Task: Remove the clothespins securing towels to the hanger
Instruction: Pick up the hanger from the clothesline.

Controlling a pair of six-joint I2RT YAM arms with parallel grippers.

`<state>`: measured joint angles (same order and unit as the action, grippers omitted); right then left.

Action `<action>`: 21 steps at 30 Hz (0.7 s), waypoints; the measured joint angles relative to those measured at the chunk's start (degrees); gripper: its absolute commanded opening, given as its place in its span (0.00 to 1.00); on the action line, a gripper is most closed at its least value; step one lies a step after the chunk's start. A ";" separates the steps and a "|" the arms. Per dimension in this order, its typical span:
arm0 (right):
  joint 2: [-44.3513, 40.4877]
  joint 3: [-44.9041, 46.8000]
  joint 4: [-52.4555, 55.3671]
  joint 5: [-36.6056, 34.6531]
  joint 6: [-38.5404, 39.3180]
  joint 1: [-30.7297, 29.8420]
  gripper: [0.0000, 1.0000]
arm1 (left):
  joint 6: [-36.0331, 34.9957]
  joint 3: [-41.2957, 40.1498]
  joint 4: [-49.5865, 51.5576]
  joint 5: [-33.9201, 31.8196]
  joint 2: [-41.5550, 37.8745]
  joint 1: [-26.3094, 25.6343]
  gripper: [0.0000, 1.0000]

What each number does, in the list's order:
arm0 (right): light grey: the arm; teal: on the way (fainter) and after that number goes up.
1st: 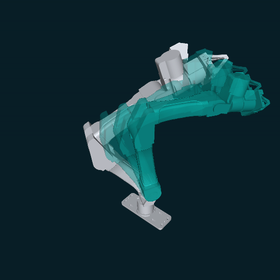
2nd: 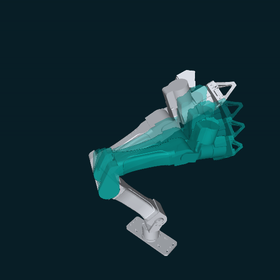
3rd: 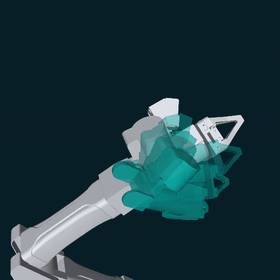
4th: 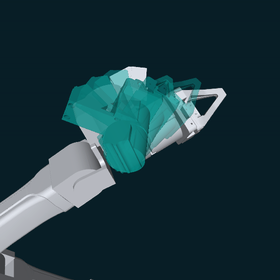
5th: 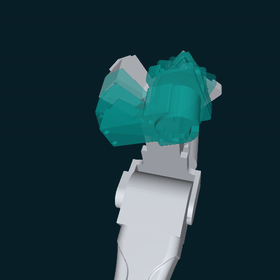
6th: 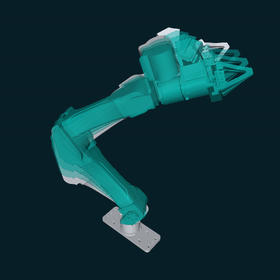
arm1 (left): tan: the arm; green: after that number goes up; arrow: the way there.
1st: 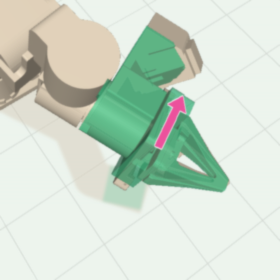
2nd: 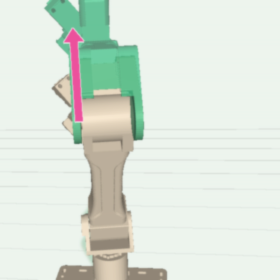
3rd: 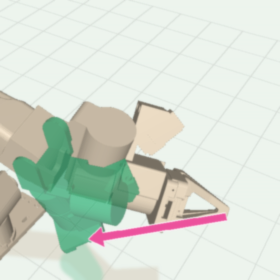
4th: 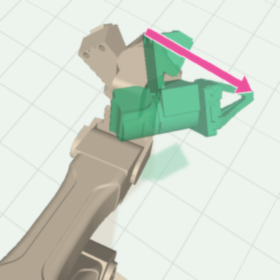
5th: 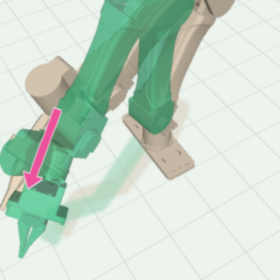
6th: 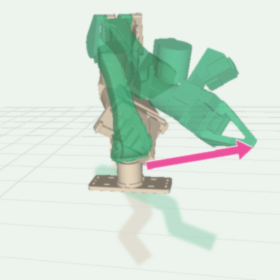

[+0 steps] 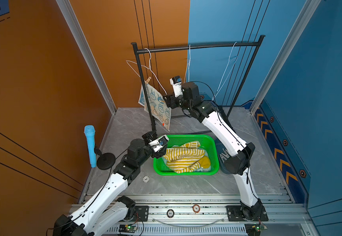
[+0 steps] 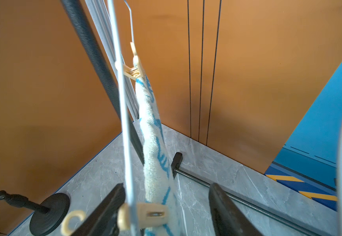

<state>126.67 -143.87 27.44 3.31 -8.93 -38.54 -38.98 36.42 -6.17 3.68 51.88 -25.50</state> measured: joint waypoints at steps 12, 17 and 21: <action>0.52 -0.46 -0.66 1.44 -1.53 0.68 0.29 | 0.07 0.02 0.22 0.02 0.55 0.07 0.98; 0.52 -0.48 -1.64 2.51 -1.46 0.68 0.20 | 0.09 0.02 0.26 0.42 0.70 0.07 0.98; 0.52 -0.50 -1.77 2.97 -1.42 0.68 0.14 | 0.09 0.02 0.35 0.46 0.74 0.07 0.98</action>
<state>127.20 -144.38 25.67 6.28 -10.35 -37.87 -38.89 36.45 -5.82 4.14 52.62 -25.43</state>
